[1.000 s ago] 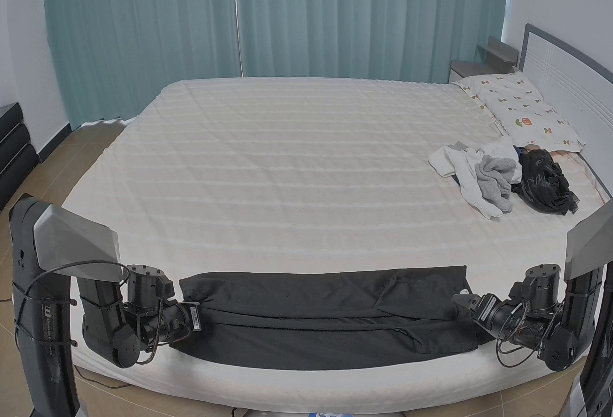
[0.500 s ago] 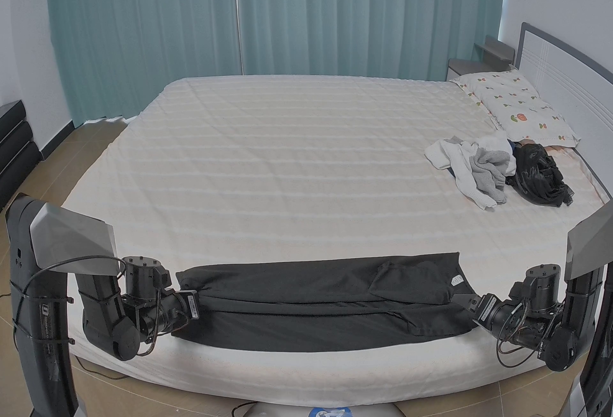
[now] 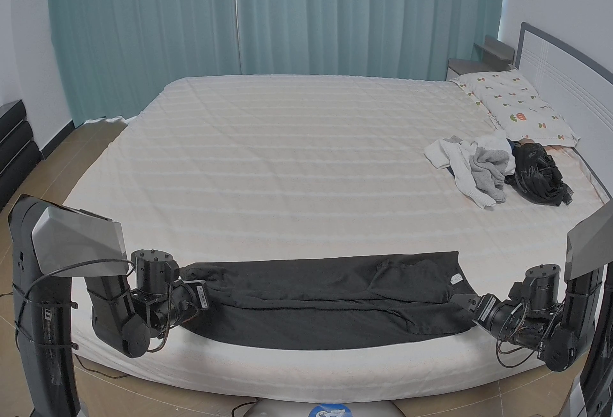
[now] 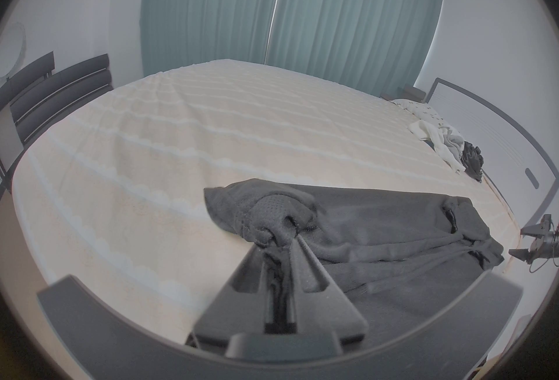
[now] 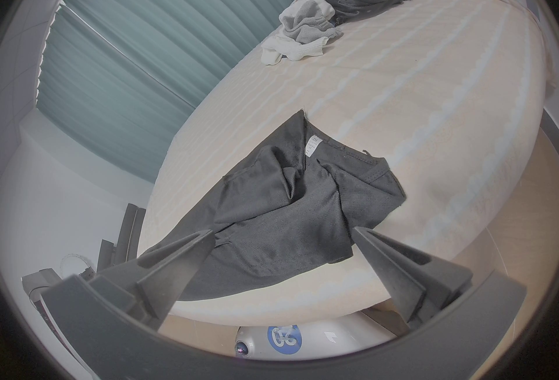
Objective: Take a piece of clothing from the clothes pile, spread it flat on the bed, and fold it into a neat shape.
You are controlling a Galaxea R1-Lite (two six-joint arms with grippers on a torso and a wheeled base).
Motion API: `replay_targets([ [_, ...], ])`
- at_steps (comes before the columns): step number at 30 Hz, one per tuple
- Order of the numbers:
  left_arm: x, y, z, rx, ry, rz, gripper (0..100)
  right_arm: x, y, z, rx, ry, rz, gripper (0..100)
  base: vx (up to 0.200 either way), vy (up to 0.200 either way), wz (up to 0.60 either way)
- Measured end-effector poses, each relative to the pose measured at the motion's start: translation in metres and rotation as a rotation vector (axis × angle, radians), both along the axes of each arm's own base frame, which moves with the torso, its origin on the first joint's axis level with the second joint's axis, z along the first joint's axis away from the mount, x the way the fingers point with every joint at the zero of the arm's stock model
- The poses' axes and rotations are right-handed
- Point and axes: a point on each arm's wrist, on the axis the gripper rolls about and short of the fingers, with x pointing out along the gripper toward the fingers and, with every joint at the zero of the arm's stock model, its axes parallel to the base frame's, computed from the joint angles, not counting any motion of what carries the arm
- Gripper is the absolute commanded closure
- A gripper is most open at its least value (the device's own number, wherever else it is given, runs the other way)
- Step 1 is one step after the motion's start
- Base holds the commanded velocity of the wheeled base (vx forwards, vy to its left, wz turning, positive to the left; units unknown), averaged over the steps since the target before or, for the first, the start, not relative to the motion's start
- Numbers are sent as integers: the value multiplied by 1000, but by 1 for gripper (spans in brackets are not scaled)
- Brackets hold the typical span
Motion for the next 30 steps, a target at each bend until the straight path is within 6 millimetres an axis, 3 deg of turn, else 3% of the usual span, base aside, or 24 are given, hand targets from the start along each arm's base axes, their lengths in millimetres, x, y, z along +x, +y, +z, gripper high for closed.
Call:
replay_targets([
  [30, -1, -59, 35, 53, 6, -74, 100, 0, 1, 0, 0, 0, 5, 0, 0, -200, 0],
])
